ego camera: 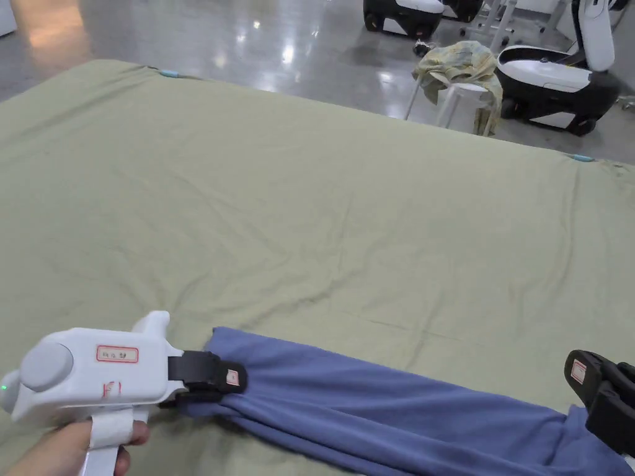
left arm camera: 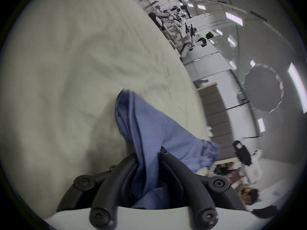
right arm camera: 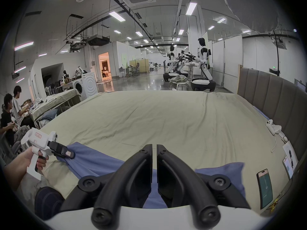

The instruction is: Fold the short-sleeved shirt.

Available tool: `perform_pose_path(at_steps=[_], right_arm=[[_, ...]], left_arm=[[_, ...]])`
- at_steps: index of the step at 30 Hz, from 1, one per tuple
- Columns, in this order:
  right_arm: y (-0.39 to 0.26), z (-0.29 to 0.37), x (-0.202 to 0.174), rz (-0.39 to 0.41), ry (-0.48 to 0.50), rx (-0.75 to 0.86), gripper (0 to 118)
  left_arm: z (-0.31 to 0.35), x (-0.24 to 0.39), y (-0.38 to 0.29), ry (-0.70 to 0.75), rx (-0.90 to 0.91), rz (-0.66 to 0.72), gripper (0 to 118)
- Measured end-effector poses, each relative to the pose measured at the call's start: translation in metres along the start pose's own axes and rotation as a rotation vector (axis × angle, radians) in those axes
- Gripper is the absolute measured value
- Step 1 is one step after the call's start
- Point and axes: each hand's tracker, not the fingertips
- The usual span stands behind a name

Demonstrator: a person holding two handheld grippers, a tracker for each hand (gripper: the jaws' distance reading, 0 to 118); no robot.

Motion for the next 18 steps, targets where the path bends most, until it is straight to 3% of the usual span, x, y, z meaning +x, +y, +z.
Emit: perform_pose_path(at_steps=[5,8,14,18], right_arm=[[-0.004,0.011,0.007,-0.006,0.008,0.023,7],[-0.005,0.017,0.01,-0.021,0.02,0.041,7],[-0.011,0.026,0.02,-0.059,0.041,0.056,7],[-0.017,0.03,0.027,-0.064,0.04,0.047,7]], left_arm=[[0.029,0.054,0.016,0.307,0.081,-0.248,9],[0.021,0.108,-0.005,0.371,0.076,-0.406,9],[-0.051,0.204,-0.062,0.316,0.019,-0.644,9],[-0.134,0.218,-0.087,0.352,-0.061,-0.718,9]])
